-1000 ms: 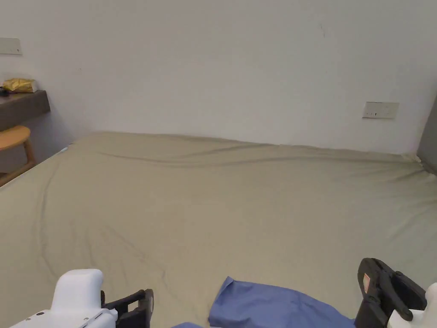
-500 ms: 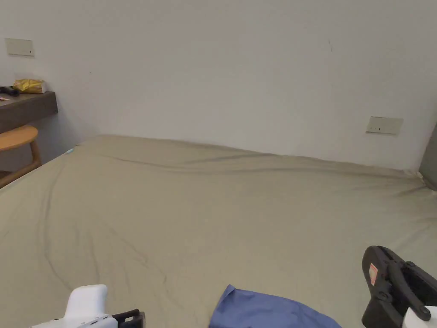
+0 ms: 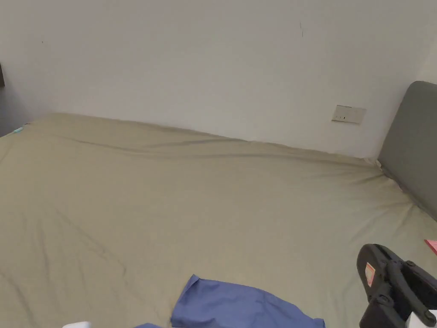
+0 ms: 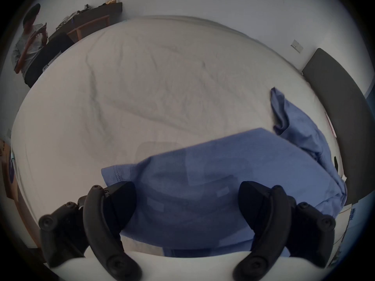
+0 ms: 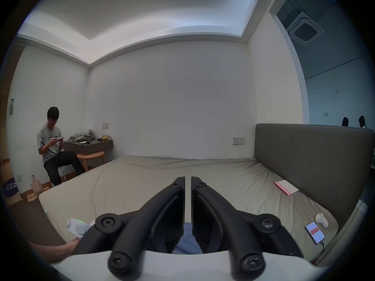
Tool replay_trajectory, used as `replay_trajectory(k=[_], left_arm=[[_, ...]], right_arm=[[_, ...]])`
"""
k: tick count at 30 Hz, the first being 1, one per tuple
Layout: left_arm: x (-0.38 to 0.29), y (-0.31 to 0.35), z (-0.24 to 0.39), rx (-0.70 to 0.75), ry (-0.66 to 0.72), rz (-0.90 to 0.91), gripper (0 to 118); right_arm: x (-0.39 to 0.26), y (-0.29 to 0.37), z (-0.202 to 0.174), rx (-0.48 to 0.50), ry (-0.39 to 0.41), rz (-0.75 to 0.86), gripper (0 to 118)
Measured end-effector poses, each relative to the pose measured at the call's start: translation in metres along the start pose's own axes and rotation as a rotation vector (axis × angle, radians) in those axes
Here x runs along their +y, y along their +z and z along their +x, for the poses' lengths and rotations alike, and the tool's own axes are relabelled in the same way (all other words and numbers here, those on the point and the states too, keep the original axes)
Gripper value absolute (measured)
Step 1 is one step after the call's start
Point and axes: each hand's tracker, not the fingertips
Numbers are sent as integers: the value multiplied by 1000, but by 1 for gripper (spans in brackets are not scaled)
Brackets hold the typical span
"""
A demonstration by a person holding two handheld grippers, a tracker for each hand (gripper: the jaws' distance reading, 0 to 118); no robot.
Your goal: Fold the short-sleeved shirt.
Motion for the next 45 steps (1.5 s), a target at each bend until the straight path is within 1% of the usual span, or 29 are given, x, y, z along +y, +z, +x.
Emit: replay_trajectory(k=[2, 3, 4, 5, 6, 7, 8, 9, 10, 11, 13, 15, 16, 18, 19, 21, 24, 25, 28, 31, 34, 35, 36, 37, 38, 39, 40, 42, 45], left_arm=[[-3, -2, 3, 63, -65, 52, 98], [-2, 3, 6, 97, -67, 63, 87], [1, 10, 5, 57, -71, 81, 52], [-4, 30, 14, 12, -60, 112, 14], [-1, 37, 14, -106, 9, 89, 8], [1, 43, 18, -50, 23, 74, 8], [1, 50, 22, -34, -2, 91, 8], [3, 61, 25, -33, -39, 128, 8], [3, 72, 28, -48, -58, 142, 8], [3, 82, 29, -72, -68, 156, 8], [5, 103, 31, -104, -59, 186, 8], [3, 122, 33, -147, -53, 227, 8], [1, 131, 35, -147, -51, 241, 8], [-2, 142, 35, -173, -43, 276, 8], [-5, 149, 37, -180, -43, 288, 8], [-7, 153, 39, -180, -55, 293, 8], [-12, 154, 42, -155, -74, 301, 8], [-12, 153, 44, -144, -79, 298, 8], [-13, 150, 43, -135, -74, 287, 8], [-10, 147, 44, -121, -73, 282, 8], [-9, 146, 46, -113, -77, 281, 8], [-9, 145, 46, -111, -78, 280, 8], [-9, 145, 47, -109, -77, 279, 8], [-9, 145, 47, -109, -75, 278, 8], [-9, 145, 48, -110, -72, 275, 8], [-8, 145, 48, -112, -73, 273, 8], [-8, 147, 50, -112, -74, 274, 8], [-5, 148, 48, -115, -76, 276, 8], [0, 164, 47, -147, -69, 303, 8]], right_arm=[[-2, -2, 0, 0, -3, -11, 6], [-3, -3, 1, 4, -4, -14, 6], [-3, -4, 3, 7, -4, -17, 6], [-4, -6, 5, 9, -6, -20, 6], [-4, -8, 9, 8, -13, -25, 7], [-4, -11, 14, 10, -24, -35, 9], [-3, -14, 19, 13, -32, -43, 16], [-3, -17, 27, 15, -44, -51, 29], [-2, -20, 35, 20, -57, -62, 51], [-1, -23, 44, 29, -57, -76, 61], [-1, -35, 60, 43, -34, -87, 63], [-8, -57, 72, -3, 63, -118, 71], [-16, -74, 77, -9, 116, -160, 80], [-38, -120, 88, 32, 215, -320, 102], [-53, -149, 94, 64, 254, -460, 110], [-89, -195, 101, 132, 281, -607, 110], [-144, -252, 108, 130, 297, -680, 110], [-161, -272, 111, 134, 290, -737, 110], [-207, -313, 116, 83, 249, -855, 110], [-238, -331, 119, 62, 190, -936, 107], [-262, -335, 120, 33, 189, -1000, 105], [-269, -333, 120, 24, 199, -1024, 99], [-275, -330, 120, 31, 204, -1043, 85], [-276, -325, 123, 73, 145, -1025, 69], [-270, -321, 124, 72, 73, -976, 58], [-264, -319, 121, 62, 60, -1005, 40], [-258, -317, 120, 57, 81, -994, 2], [-240, -310, 123, 36, 112, -949, 2], [-191, -297, 127, 70, 104, -842, 2]])
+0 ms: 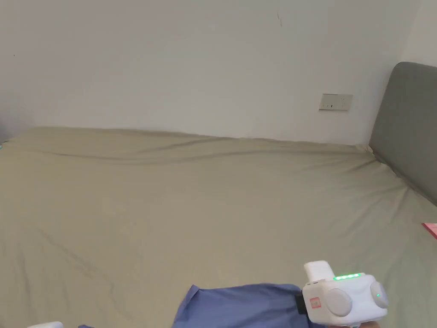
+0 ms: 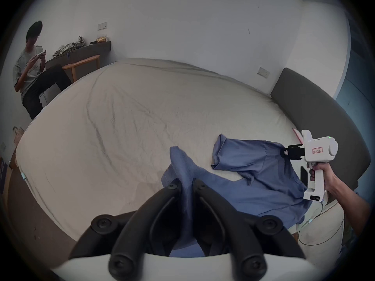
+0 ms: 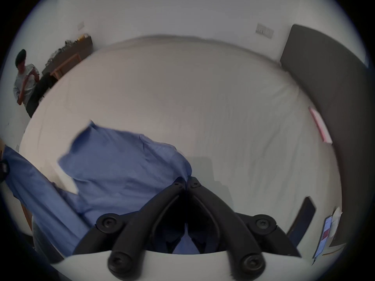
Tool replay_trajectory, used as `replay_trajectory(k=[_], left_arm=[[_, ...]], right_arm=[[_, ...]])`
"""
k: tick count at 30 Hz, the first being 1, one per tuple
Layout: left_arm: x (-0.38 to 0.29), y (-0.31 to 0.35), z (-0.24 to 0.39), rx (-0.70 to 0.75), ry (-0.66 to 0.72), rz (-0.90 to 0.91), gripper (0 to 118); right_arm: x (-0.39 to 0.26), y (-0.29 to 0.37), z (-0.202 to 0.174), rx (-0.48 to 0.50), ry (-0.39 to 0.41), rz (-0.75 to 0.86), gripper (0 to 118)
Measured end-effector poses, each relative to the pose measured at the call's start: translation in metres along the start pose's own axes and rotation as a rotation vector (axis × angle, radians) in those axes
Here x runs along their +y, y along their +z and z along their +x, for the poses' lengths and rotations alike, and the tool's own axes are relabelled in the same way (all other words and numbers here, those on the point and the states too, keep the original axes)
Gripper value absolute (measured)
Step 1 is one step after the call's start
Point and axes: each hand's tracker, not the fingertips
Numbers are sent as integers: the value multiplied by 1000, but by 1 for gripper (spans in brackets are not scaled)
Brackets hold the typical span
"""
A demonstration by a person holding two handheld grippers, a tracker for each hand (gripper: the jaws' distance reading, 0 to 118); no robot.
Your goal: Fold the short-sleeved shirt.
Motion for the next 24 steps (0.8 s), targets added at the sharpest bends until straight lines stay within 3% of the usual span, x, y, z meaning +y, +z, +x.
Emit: replay_trajectory(k=[10, 14, 17, 24], left_arm=[[92, 89, 24, -37, -110, 260, 8], [142, 131, 23, -28, -128, 376, 8], [181, 158, 21, -5, -136, 452, 8], [272, 186, 8, -39, -108, 519, 8]], right_arm=[[75, 214, 50, 32, -106, 391, 2], [97, 292, 60, -33, -93, 510, 2], [114, 342, 71, -13, -154, 583, 2], [167, 426, 70, -16, -147, 705, 2]])
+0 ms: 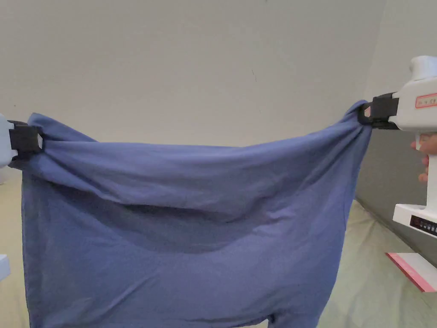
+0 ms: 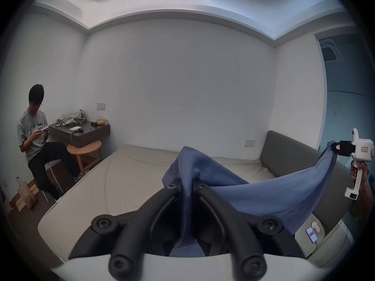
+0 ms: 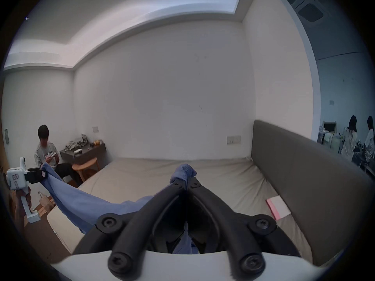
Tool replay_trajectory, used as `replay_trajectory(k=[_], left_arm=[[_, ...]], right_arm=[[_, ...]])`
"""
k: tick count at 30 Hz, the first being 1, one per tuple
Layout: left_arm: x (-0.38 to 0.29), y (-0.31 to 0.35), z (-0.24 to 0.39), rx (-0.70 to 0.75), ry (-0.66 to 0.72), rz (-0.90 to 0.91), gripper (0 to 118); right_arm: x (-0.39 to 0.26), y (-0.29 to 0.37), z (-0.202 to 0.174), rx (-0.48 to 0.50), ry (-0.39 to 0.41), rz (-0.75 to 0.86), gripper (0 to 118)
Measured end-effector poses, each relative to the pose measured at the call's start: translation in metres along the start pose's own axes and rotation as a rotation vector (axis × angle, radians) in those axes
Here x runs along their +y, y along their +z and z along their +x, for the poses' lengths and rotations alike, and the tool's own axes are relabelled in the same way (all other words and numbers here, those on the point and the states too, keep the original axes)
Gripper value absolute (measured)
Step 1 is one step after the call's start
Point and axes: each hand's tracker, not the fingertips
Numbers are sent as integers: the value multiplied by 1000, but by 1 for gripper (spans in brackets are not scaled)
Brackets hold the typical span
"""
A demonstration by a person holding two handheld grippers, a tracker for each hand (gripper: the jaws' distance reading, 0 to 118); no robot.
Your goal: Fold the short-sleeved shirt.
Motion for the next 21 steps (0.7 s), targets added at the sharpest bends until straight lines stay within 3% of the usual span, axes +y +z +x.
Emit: replay_trajectory(k=[3, 10, 16, 21], left_arm=[[21, -13, -6, -1, 12, 9, 8], [54, -40, -14, -28, 64, 57, 8], [79, -77, -6, -39, -5, 75, 8], [94, -117, -2, -42, 23, 107, 8]], right_arm=[[29, -3, -5, -16, 45, 39, 2], [62, -23, -3, -22, 14, 70, 2], [82, -53, -7, -84, 112, 82, 2], [91, -85, -2, -121, 135, 91, 2]])
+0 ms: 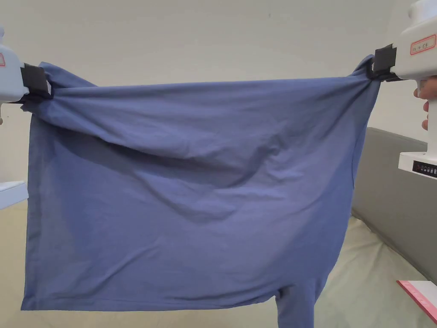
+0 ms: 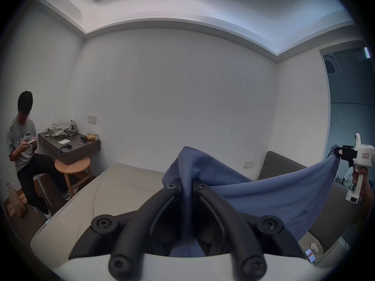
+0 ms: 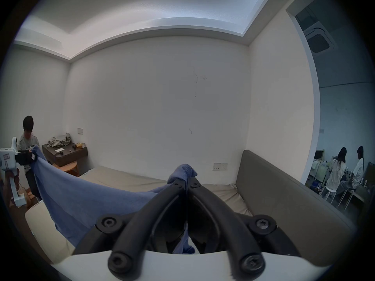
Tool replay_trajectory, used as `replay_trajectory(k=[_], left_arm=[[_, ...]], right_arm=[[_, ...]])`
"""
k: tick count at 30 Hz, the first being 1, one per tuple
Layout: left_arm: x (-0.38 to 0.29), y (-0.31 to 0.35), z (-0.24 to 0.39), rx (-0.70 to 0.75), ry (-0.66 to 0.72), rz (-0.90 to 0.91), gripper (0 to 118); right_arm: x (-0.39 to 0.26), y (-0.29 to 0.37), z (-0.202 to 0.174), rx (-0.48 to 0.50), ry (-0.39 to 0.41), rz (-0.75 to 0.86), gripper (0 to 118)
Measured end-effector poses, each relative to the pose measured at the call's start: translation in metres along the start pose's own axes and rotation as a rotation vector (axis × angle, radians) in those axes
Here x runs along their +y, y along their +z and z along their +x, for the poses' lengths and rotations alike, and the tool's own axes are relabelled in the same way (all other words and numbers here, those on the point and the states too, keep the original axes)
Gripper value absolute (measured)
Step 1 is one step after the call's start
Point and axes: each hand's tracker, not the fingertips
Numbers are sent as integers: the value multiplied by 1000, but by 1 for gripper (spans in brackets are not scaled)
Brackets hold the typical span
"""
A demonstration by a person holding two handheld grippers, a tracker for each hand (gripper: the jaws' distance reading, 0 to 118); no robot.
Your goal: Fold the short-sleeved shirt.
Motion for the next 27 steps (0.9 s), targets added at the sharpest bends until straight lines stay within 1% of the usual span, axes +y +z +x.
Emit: replay_trajectory(k=[5, 6, 7, 9, 10, 12, 15, 18, 21, 22, 24, 27], left_arm=[[1, -38, 14, 45, -41, 30, 8], [1, -46, 15, 51, -56, 34, 8], [2, -52, 17, 58, -66, 37, 8], [3, -63, 14, 49, -41, 42, 8], [3, -67, 14, 40, -21, 48, 8], [5, -81, 11, 45, -40, 45, 8], [3, -100, 13, 75, -120, 54, 8], [-7, -115, 11, 78, -122, 64, 8], [-25, -135, 6, 84, -133, 28, 8], [-36, -144, 2, 85, -134, 14, 8], [-56, -157, -3, 95, -128, -16, 8], [-114, -179, -15, 106, -77, -100, 8]], right_arm=[[-3, -33, -2, -40, 1, 30, 2], [-4, -41, -3, -52, 11, 30, 2], [-4, -48, -4, -58, 42, 30, 2], [-5, -61, -4, -69, 97, 9, 2], [-6, -67, -4, -73, 99, 8, 2], [-7, -77, -2, -75, 104, 7, 2], [-13, -94, -5, -78, 115, 8, 2], [-24, -116, -7, -73, 109, 3, 2], [-49, -142, -8, -68, 94, -33, 2], [-62, -151, -9, -61, 73, -43, 2], [-90, -166, -12, -50, 56, -71, 2], [-146, -190, -18, -39, 34, -134, 2]])
